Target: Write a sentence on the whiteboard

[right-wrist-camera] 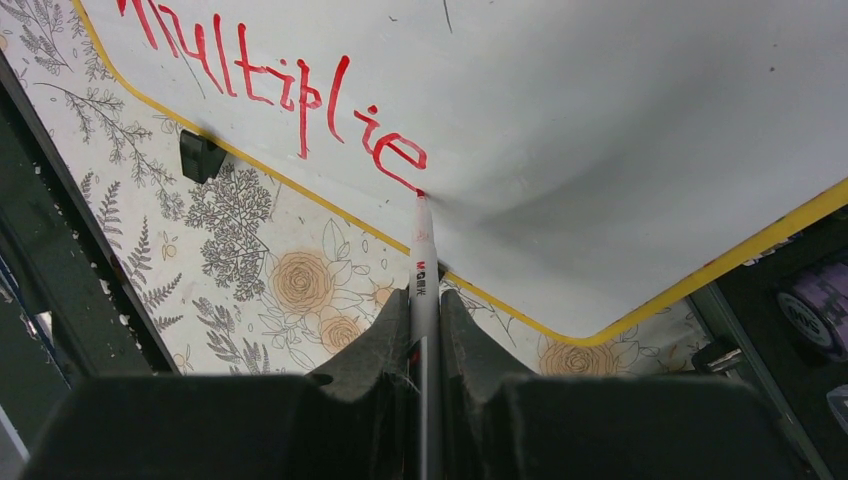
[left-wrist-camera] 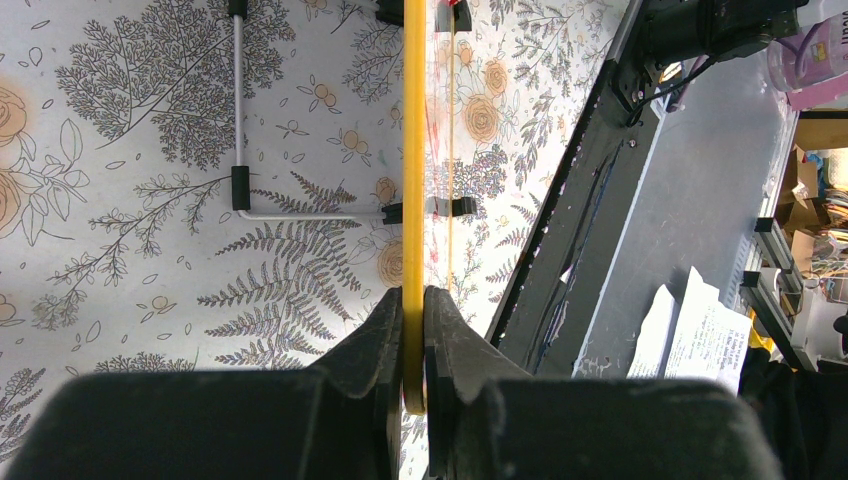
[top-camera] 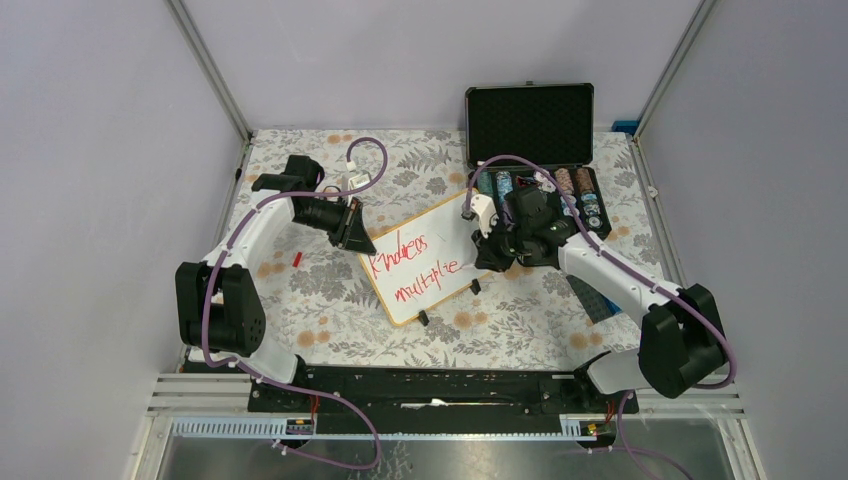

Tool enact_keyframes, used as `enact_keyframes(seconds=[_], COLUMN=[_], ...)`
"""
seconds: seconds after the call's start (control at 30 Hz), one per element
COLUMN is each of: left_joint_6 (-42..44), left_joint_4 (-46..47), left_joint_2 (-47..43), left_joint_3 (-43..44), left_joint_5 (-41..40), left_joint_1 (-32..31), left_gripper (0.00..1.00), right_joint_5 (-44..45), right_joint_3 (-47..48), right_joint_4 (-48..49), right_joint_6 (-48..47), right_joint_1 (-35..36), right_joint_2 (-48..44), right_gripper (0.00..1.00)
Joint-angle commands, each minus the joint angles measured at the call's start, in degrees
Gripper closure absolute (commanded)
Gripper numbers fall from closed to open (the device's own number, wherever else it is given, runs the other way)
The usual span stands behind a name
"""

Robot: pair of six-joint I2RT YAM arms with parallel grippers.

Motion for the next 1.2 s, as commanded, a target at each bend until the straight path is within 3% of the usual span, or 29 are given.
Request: enact_keyframes(seconds=[0.0, 1.17], left_joint_6=[3.87, 4.16], left_joint_4=[1.05, 1.05], left_joint_2=[1.60, 1.82], left_joint_3=[-0.83, -0.79], left_joint_5=[-4.55, -4.60], left_joint_1=[-2.13, -2.18], left_gripper=[1.00, 1.00], right_joint_5=[-0.66, -2.03], right_joint_3=[2.70, 7.32], right_joint_4=[-0.50, 1.36], right_joint_6=[-0.96, 1.76], right_joint_1=[-0.80, -2.73], right_joint_2=[-2.75, 1.61], right_gripper=[1.00, 1.00])
